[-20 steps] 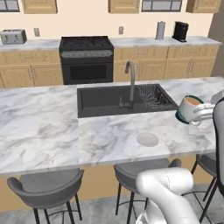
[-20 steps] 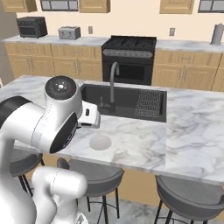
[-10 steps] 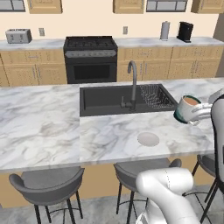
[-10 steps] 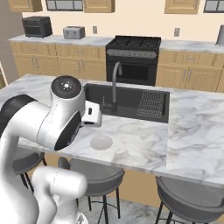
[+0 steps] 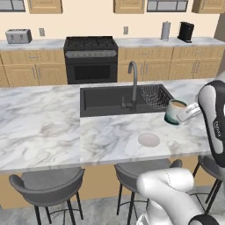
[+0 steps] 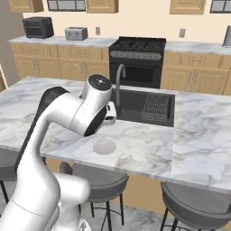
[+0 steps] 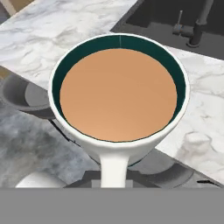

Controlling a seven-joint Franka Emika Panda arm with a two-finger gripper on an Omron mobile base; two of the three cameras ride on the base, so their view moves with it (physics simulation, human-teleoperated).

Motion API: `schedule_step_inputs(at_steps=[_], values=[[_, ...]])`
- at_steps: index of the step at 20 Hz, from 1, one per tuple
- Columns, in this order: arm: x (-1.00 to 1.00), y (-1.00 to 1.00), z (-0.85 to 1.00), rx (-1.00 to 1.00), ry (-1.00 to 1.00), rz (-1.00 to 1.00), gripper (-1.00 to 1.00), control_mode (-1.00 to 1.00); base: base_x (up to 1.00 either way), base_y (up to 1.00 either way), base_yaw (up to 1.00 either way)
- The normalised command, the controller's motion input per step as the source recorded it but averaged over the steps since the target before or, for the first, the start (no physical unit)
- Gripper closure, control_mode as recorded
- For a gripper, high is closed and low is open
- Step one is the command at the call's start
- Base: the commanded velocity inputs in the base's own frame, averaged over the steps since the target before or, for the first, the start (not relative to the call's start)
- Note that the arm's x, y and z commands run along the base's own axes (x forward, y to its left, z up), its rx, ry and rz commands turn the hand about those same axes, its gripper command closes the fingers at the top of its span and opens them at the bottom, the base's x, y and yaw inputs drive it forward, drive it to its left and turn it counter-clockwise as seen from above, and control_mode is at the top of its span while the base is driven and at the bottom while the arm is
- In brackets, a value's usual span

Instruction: Pick the cup of tea, navigate to the dining table, and place it on the saucer.

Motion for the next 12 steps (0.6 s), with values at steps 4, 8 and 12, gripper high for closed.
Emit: schedule_step_inputs(at_steps=[4, 8, 12], values=[[0.41, 0.0, -0.49, -0.14, 0.01, 0.27, 1.0, -1.0, 0.0, 0.0, 0.0], [0.37, -0.04, -0.5, -0.12, 0.0, 0.26, 1.0, -1.0, 0.0, 0.0, 0.0], [0.45, -0.05, -0.49, -0.07, 0.0, 0.24, 1.0, -1.0, 0.0, 0.0, 0.0]])
